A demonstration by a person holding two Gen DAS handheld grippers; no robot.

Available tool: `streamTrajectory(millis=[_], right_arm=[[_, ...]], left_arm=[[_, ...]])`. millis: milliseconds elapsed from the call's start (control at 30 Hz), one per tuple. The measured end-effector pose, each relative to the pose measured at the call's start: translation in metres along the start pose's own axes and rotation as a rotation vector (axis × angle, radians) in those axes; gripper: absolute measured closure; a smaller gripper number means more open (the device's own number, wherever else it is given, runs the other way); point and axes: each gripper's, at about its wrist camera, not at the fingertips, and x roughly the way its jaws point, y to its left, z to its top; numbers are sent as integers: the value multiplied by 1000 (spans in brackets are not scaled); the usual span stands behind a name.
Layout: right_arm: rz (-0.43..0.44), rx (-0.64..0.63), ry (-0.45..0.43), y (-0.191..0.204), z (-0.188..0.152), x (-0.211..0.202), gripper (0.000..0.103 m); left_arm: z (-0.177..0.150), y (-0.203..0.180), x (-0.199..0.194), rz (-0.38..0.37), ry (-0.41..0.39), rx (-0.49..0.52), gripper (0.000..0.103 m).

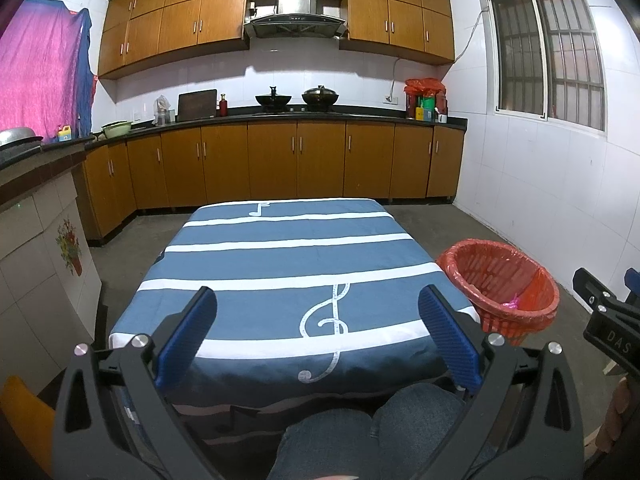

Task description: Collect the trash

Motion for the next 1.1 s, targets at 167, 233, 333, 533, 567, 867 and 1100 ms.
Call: streamTrajectory(millis=[167,233,333,533,567,867,1100], right_arm=[[0,0,0,0,0,0,2],[0,0,0,0,0,0,2],[0,1,1,0,0,0,2],[1,1,1,0,0,0,2],[0,0,1,0,0,0,2],[0,1,3,0,0,0,2],[0,1,4,-1,0,1,2]], left_arm=[[0,0,0,0,0,-1,4],[0,0,0,2,1,-1,4],[-1,0,1,0,3,-2,4],[-3,-1,3,1,8,-2,4],[-3,-1,4,0,10,-3,4],[-1,0,8,1,16,-4,4],[-2,1,12,5,24,-8,4]])
